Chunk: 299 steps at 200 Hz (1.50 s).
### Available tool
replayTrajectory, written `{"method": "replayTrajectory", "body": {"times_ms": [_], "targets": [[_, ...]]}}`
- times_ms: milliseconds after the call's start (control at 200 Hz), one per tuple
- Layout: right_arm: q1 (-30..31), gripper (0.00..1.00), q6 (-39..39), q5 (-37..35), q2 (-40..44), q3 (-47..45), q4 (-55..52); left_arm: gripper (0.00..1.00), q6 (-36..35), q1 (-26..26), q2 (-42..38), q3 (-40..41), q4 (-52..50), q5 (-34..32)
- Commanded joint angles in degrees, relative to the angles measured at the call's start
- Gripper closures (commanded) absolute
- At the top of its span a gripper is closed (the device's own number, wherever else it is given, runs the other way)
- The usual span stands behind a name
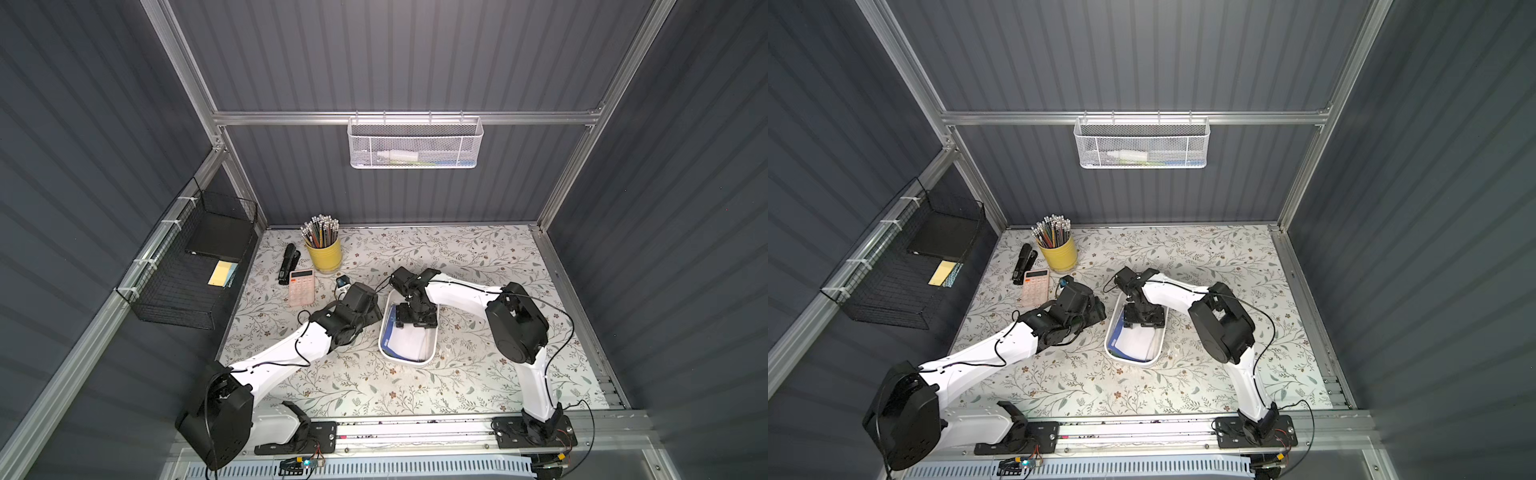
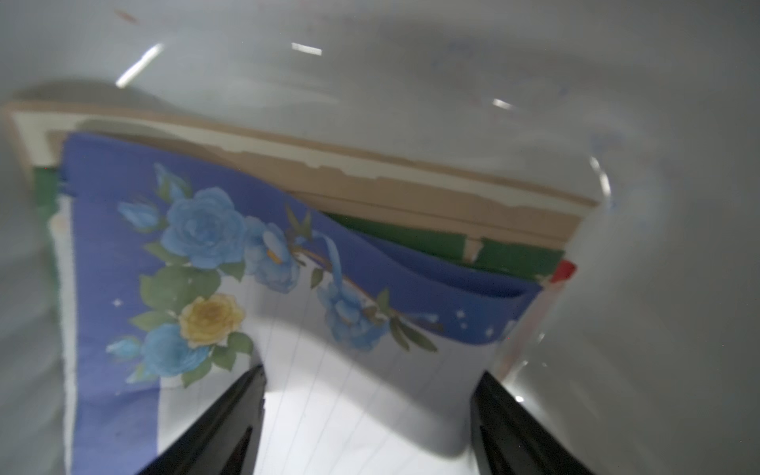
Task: Take out the stationery paper from the storage box
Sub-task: Pick up the stationery paper from the storage box.
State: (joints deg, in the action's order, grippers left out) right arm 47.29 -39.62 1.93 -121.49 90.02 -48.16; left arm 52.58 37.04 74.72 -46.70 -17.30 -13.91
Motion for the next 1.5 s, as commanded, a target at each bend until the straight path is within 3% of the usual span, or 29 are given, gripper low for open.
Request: {"method": "replayTrajectory", "body": {"times_ms": [0,220,335,425,820,941,1021,1301,1401,1491], "targets": [[0.3,0.3,0.1,3.5,-5.3,-2.1,1.9,0.27,-1.2,-0.5,0.8,-0.3,-0.5,0.6],[0.5,0.52,2.2,-2.6,-5.9,5.5,-6.6,0.27,-1.1,-0.5,1.4,-0.2,-0.1,1.1],[0.6,0.72,2.8,-6.6,-5.9,9.6,-10.9,0.27,-1.1,-0.5,1.6,0.1,0.2,1.5],[0.6,0.82,3.5,-8.3,-6.2,12.4,-14.2,0.27,-1.0,-0.5,1.9,0.1,0.4,1.8],[0.7,0.82,5.5,-15.3,-5.4,25.1,-25.0,0.27,-0.6,-0.5,1.7,0.3,0.9,1.6],[0.6,0.92,5.9,-15.8,-3.6,25.1,-23.9,0.26,-1.1,-0.6,0.1,0.3,1.7,1.0],[0.2,1.0,6.3,-14.6,-1.8,24.4,-22.3,0.26,-1.8,-0.8,-2.2,0.2,3.0,1.2],[-3.3,1.0,10.0,-7.5,7.6,23.5,-15.9,0.26,-8.1,-3.0,-8.3,-3.0,6.9,3.7],[-7.8,1.0,12.4,-1.0,12.7,20.2,-11.5,0.25,-12.5,-5.5,-10.4,-3.2,12.7,10.7],[-14.0,1.0,13.5,11.4,19.5,12.5,-1.9,0.25,-15.0,-9.8,-12.1,-2.1,20.5,21.7]]}}
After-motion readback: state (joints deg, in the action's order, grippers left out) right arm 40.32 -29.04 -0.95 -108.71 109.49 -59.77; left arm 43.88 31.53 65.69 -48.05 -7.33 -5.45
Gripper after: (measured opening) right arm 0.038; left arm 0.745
